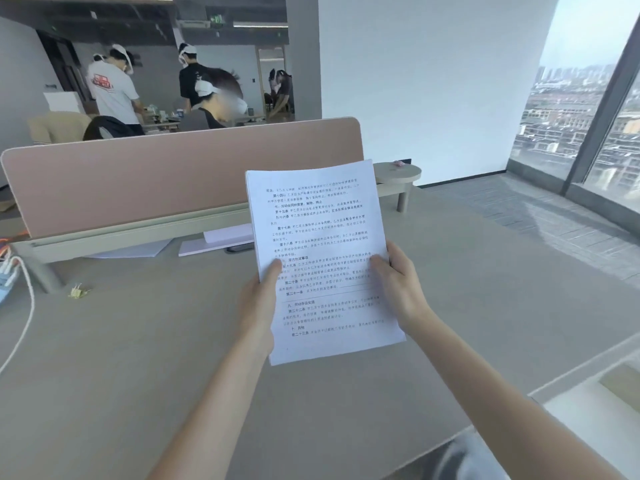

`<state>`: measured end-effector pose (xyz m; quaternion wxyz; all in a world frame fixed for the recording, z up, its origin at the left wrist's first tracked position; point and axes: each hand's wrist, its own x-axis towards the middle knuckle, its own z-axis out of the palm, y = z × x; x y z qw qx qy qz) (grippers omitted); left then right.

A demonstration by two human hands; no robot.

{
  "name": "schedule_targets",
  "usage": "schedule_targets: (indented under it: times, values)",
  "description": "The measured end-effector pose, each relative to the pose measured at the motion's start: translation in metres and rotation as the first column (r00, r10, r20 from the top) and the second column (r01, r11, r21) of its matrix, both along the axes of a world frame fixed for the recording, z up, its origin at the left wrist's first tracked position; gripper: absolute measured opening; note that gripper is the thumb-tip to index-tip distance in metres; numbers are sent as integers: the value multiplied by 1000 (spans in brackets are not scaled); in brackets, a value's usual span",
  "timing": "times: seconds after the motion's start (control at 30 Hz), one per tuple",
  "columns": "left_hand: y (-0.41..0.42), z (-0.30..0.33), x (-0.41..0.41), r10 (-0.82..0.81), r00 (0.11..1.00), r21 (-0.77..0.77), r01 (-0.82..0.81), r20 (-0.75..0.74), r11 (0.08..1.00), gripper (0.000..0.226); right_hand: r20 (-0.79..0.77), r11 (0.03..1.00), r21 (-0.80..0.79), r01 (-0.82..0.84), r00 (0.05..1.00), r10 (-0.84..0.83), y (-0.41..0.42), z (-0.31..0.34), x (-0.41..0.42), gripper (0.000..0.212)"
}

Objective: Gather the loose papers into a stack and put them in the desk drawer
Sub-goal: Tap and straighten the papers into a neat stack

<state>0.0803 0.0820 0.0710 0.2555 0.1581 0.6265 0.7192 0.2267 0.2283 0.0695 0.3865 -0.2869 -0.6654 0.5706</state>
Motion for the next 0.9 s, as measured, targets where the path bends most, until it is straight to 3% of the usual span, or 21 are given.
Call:
schedule_targets:
  times: [0.17,0.5,0.67,0.9]
  values:
    - [26,8,50,-94,996,70,94,-6,993,13,71,997,9,74,995,-74,23,12,64,14]
    - [103,2,169,-296,955,-16,295,-2,955,29,106,952,-73,298,951,-290,68,8,203,16]
    - [141,-3,237,-381,924,-35,381,22,924,22,110,906,-93,414,908,-404,90,-4,277,15]
    - [174,-27,334,-485,875,-43,484,1,874,22,157,833,-121,540,839,-521,107,-18,394,34]
